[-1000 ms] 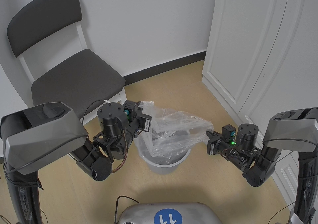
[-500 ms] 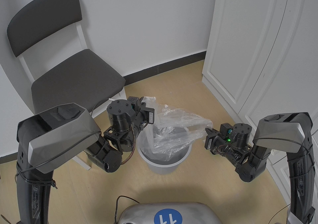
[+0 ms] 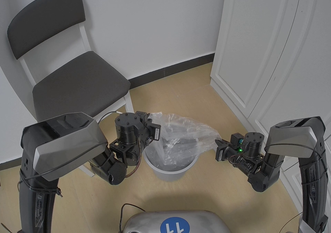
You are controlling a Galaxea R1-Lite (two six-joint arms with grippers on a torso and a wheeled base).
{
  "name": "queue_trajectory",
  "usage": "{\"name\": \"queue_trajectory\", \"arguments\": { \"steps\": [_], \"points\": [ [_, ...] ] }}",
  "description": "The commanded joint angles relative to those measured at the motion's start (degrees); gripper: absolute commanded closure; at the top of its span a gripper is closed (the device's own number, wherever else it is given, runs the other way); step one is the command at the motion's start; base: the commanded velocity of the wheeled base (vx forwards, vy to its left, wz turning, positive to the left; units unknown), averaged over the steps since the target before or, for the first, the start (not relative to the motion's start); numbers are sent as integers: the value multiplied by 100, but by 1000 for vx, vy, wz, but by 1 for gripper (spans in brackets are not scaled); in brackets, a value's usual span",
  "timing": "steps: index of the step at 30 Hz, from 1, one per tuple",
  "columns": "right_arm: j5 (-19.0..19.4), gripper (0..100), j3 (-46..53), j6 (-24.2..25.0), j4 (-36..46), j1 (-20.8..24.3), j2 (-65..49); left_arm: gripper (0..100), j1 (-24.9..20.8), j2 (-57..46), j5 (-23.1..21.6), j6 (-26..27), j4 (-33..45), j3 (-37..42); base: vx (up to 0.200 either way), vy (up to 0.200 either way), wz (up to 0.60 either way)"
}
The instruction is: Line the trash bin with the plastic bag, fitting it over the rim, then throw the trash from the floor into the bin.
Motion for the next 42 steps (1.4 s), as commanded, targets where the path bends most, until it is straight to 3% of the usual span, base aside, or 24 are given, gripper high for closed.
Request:
{"name": "queue_trajectory", "arguments": {
  "steps": [1, 9, 17, 24, 42],
  "points": [
    [-1, 100, 36, -41, -105, -40, -69, 100, 48, -61, 8, 9, 123, 83, 0, 0, 0],
    [16, 100, 291, -840, -105, -479, -166, 100, 558, -510, 8, 536, 817, 566, 0, 0, 0],
    [16, 100, 475, -902, 89, -321, -87, 100, 769, -562, 8, 976, 853, 848, 0, 0, 0],
    [16, 100, 625, -911, 396, -215, -104, 100, 874, -721, -1, 1002, 1248, 962, 0, 0, 0],
    [16, 100, 739, -1552, 889, -593, -104, 100, 1270, -492, -1, 1002, 1995, 698, 0, 0, 0]
  ]
}}
